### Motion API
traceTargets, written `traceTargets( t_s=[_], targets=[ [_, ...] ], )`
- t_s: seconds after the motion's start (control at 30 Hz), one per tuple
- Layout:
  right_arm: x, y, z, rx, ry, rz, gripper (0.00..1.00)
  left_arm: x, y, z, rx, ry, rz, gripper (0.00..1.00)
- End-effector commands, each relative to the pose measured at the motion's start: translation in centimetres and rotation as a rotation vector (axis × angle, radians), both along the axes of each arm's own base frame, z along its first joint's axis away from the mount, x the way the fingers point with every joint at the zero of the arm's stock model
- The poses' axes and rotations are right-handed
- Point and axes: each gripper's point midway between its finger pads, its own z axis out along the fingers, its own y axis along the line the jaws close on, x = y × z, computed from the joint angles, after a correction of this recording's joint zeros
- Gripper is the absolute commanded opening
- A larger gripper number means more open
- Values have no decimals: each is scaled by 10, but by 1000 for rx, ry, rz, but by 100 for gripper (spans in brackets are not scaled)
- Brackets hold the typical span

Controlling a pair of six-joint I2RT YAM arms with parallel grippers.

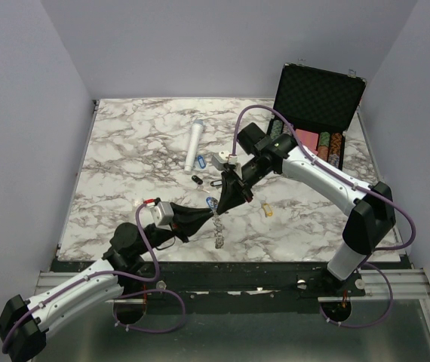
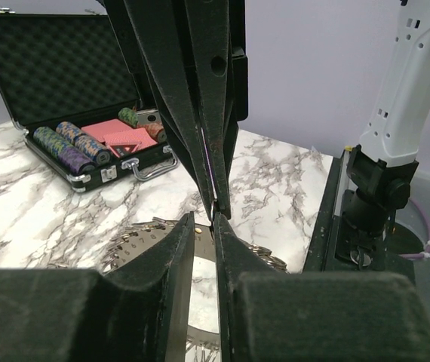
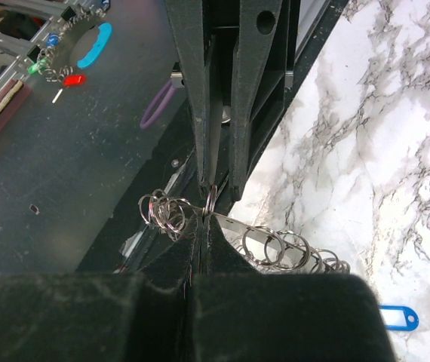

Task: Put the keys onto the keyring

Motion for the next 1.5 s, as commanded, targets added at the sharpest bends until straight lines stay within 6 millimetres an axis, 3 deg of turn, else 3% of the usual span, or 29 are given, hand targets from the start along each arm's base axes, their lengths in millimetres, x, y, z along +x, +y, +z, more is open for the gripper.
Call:
traceTargets(
  t_s=[0.0,0.3,0.87,0.97,1.2,1.23,1.3,1.4,1.47],
  targets=[
    [-7,0,12,42,50,28,0,1,1,-3,-15,22,3,29],
    [-7,-1,14,50,42,29,0,-3,-3,-7,-11,40,-30,31],
    [-5,0,12,44,46,25,0,-9,-12,-13,14,57,-90,9],
    [-5,1,11,41,45,24,0,-10,-12,-13,14,55,-95,0],
    [-4,2,10,34,58,18,0,-8,-10,-14,18,52,-79,0],
    [-3,3,10,27,63,12,2,-7,-9,-13,17,50,-68,0],
    [-2,2,9,17,72,4,22,-4,-5,-12,18,40,-42,0],
    [4,0,11,16,71,-17,39,-3,-1,-9,5,25,-19,0],
    [12,-4,14,19,64,-43,45,-3,1,-6,-4,15,-12,0]
  ],
)
